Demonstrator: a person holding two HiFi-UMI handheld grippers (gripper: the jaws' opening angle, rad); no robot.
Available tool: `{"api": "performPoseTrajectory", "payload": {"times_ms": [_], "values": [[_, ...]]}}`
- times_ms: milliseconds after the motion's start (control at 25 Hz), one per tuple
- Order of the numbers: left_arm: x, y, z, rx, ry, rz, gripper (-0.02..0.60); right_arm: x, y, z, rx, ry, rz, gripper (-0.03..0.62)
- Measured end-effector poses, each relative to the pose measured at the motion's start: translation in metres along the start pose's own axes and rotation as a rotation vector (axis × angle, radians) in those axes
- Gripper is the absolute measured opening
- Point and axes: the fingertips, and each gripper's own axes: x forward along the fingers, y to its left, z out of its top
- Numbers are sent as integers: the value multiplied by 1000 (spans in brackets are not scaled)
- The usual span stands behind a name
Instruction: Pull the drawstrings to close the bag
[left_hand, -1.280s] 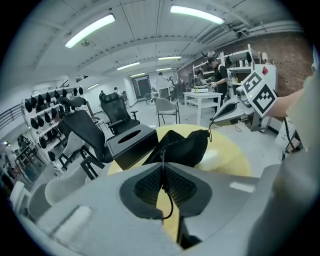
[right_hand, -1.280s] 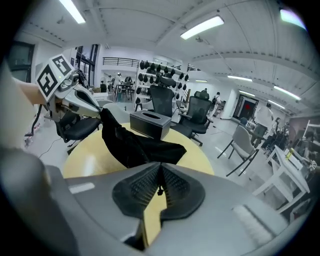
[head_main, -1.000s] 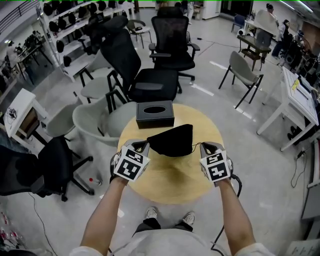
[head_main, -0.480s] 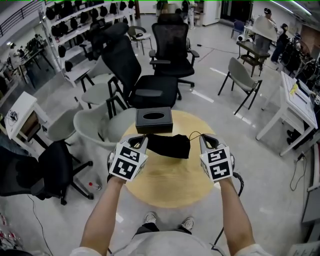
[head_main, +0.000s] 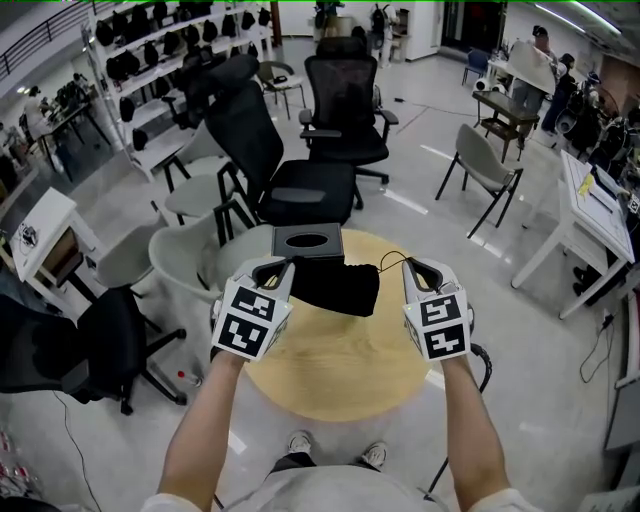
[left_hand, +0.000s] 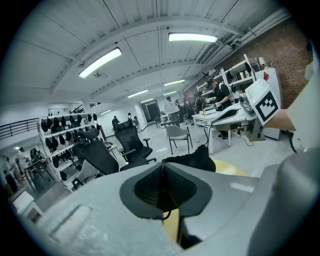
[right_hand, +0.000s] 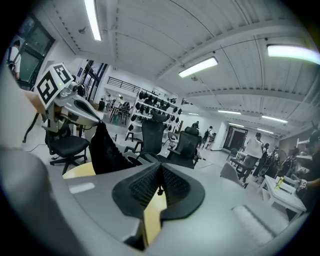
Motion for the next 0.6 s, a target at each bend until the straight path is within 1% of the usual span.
{"api": "performPoseTrajectory", "payload": {"times_ms": [160, 320, 600], "values": [[-6, 3, 20, 15, -34, 13, 9, -3, -9, 13, -10, -33, -23, 6], [-12, 10, 40, 24, -69, 34, 10, -9, -16, 36, -11, -78, -38, 6], [-23, 19, 59, 12, -115, 55, 11, -23, -35, 72, -76, -156, -100, 6]]}}
